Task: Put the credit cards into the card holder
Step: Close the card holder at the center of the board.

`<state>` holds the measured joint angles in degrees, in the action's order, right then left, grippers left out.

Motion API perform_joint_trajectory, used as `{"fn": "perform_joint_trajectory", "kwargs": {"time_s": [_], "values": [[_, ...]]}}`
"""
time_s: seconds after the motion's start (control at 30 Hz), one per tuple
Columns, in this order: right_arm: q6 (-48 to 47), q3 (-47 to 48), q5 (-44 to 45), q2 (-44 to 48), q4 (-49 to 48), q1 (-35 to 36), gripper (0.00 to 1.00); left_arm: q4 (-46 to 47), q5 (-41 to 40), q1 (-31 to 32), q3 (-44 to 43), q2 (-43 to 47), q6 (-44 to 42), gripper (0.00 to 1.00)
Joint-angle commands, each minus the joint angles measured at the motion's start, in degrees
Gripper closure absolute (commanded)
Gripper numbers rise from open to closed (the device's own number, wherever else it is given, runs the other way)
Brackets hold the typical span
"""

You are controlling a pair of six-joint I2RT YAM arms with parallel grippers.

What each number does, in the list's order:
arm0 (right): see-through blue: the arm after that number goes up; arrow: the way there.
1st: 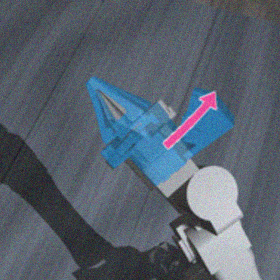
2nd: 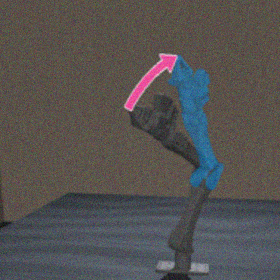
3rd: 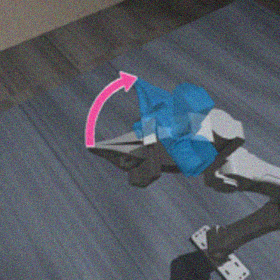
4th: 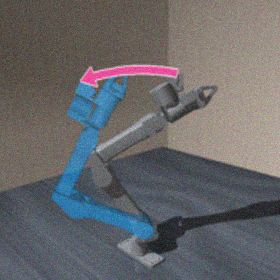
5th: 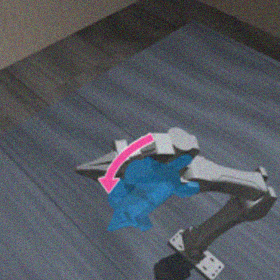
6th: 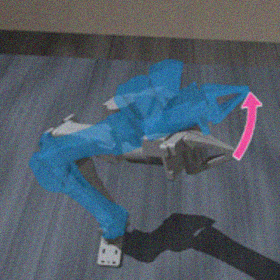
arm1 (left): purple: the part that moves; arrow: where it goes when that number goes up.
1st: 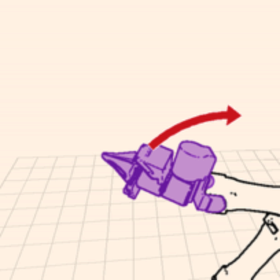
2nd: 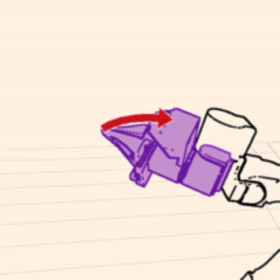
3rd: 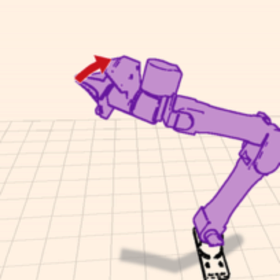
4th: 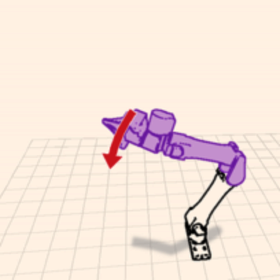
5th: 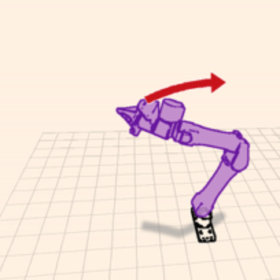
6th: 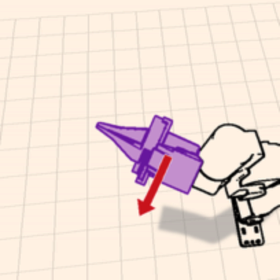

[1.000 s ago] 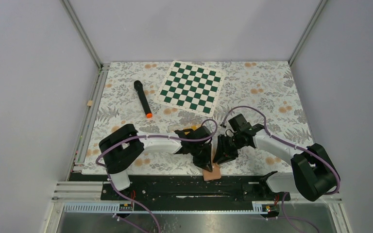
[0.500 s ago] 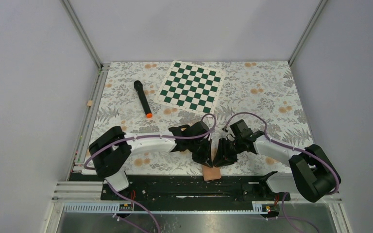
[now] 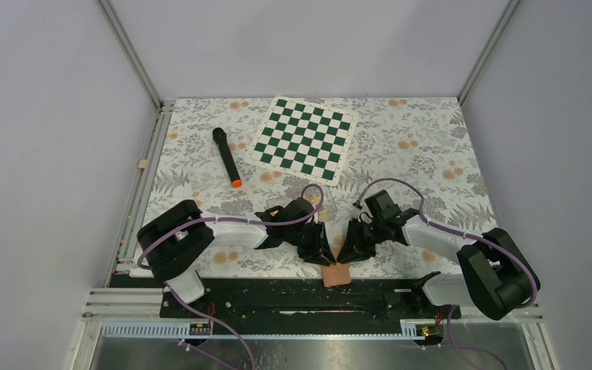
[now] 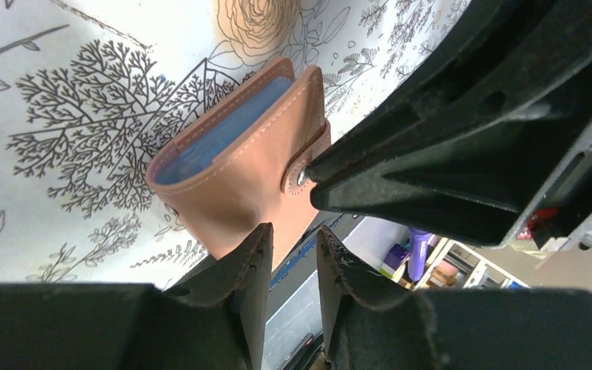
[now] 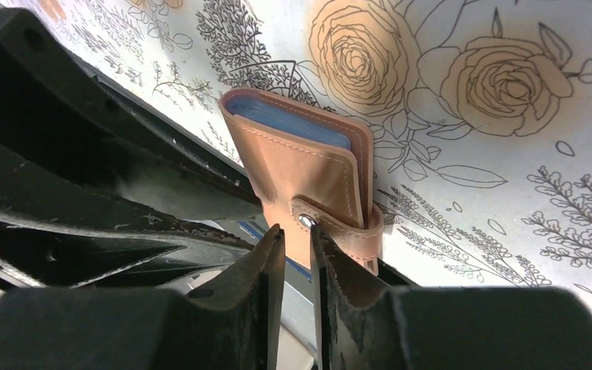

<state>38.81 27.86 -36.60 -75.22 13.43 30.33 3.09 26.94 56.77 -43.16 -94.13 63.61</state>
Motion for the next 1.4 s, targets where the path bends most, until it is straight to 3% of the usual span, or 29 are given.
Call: {"fn": "perform_joint_trajectory", "kwargs": {"time_s": [0.0,0.27,0.47,0.7,0.9,1.03,1.37], "values": [[0.7,-0.9,1.2,-0.1,-0.9,0.4,0.77,12.9,2.5,0.0,1.4,-1.8,5.3,0.71],[1.0,-2.2,0.8,-0.2,-1.8,0.4,0.92,10.7,-0.2,0.0,0.6,-4.0,5.4,0.79],[0.7,-2.5,0.6,0.2,-1.9,0.4,1.0,6.2,-2.5,0.1,-0.5,-4.8,4.6,0.78],[0.3,-2.8,0.1,0.4,-1.9,0.4,1.0,2.4,-4.2,0.3,-2.2,-4.5,2.4,0.79],[0.3,-2.6,-0.3,0.6,-1.9,0.4,1.0,4.6,-3.0,0.9,-3.2,-6.0,2.6,0.88],[0.0,-2.3,-1.5,0.8,-2.5,0.4,1.0,5.5,-3.1,1.0,-2.8,-5.9,2.7,1.0],[-1.8,0.3,2.2,5.7,1.9,0.4,0.97,1.8,-3.6,1.5,-4.4,-3.8,2.0,1.0]]}}
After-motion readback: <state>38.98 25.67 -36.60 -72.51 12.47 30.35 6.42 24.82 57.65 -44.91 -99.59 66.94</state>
